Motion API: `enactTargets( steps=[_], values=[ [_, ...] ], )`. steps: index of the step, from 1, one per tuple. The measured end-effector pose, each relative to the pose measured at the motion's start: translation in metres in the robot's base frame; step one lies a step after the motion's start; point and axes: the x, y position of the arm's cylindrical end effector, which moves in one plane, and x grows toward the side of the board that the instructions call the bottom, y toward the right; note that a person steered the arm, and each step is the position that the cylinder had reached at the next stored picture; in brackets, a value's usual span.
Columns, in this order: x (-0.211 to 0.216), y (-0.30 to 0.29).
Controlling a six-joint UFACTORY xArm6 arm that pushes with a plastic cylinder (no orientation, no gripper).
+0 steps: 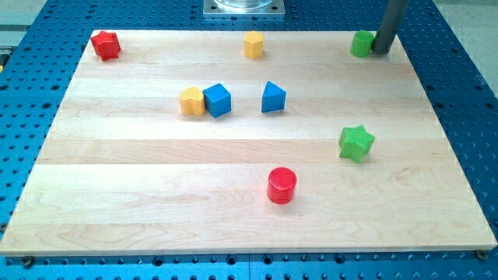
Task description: Slightly push the green circle upwards
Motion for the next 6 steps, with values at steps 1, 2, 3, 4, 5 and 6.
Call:
enactTargets(
  steps=[1,2,3,4,5,6],
  values=[
    [0.011,-0.014],
    [0.044,-0.015],
    [0.071,-0.033],
    [0.043,-0.051],
    [0.035,-0.045],
    [0.051,-0.05]
  ],
)
